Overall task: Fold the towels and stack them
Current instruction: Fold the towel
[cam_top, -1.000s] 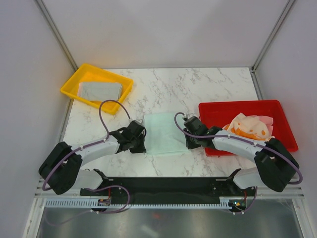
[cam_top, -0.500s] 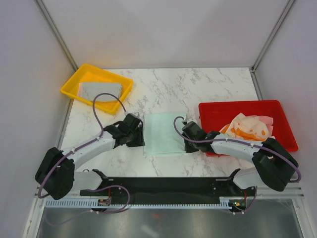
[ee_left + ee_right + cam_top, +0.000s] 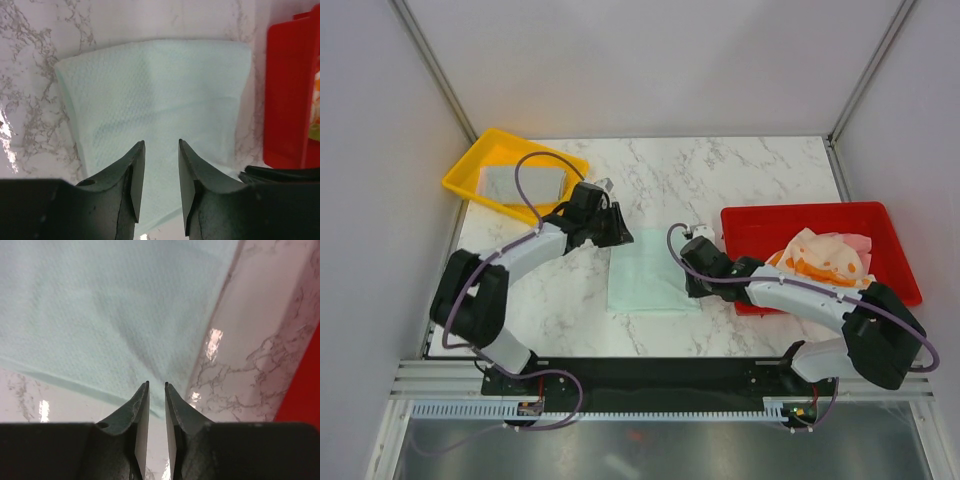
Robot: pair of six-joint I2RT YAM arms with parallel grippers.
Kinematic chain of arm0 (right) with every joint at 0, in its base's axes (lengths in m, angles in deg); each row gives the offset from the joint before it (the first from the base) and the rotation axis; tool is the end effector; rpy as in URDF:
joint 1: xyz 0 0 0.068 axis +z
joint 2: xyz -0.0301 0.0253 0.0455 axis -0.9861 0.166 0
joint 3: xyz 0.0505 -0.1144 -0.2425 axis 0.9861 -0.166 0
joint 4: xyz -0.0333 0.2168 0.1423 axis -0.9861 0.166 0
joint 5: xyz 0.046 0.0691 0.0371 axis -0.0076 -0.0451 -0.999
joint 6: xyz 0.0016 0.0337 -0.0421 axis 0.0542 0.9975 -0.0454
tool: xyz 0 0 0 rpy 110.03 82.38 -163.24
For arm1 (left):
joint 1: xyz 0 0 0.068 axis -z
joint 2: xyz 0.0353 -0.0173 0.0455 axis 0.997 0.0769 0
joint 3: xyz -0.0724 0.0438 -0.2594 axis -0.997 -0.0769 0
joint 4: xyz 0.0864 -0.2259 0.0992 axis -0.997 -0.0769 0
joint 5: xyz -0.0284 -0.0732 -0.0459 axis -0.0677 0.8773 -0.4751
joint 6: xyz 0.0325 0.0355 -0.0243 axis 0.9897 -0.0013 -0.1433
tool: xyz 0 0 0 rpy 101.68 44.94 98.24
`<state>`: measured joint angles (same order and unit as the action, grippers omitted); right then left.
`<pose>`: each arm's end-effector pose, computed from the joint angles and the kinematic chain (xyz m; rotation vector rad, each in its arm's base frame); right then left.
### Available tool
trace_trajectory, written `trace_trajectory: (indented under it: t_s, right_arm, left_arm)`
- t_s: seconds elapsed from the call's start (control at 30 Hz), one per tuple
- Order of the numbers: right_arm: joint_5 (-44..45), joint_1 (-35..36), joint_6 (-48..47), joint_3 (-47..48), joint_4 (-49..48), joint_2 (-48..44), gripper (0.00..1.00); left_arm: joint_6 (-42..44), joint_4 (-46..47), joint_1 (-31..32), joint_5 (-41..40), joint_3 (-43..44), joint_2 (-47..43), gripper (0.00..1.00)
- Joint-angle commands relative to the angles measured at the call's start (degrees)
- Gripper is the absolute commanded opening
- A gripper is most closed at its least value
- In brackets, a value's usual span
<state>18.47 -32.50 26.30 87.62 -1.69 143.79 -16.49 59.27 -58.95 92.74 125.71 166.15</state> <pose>0.1758 0.1838 0.1857 -0.2500 2.5472 0.2864 0.2883 -0.1531 0.2283 -0.0295 2.4257 -0.7518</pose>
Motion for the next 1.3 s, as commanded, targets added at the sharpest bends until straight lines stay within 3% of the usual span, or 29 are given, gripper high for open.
trace_trajectory:
  t_s: [0.0, 0.27, 0.53, 0.83, 0.97, 1.03, 1.27]
  right_arm:
    - [3.1, 0.1, -2.4, 4.8, 0.1, 1.7, 0.26]
    - [0.0, 0.2, -2.0, -2.8, -10.1, 6.6, 0.24]
    - [-2.7, 1.8, -0.2, -4.5, -14.1, 7.2, 0.22]
    - [2.6, 2.6, -0.4, 3.9, -6.8, 5.4, 0.27]
    - [-0.3, 0.0, -12.1, 11.7, -2.8, 4.2, 0.36]
    - [-11.2, -5.6, -18.1, 16.2, -3.0, 4.8, 0.43]
    - [-23.7, -14.0, -38.5, 29.0, 3.4, 16.8, 0.56]
  left_arm:
    - [3.4, 3.3, -1.0, 1.2, 3.9, 6.6, 0.4]
    - [5.2, 2.7, -3.8, -2.6, 10.3, 18.4, 0.39]
    - [4.7, -3.2, -4.6, -10.9, 11.1, 18.9, 0.4]
    - [6.7, -7.6, -6.8, -0.7, 17.3, 19.4, 0.43]
    - [9.4, -9.8, -7.2, 2.5, 21.6, 18.3, 0.46]
    - [13.1, -11.4, -7.6, 3.9, 23.5, 18.7, 0.47]
    - [25.2, -12.9, -10.5, 10.4, 25.9, 22.3, 0.51]
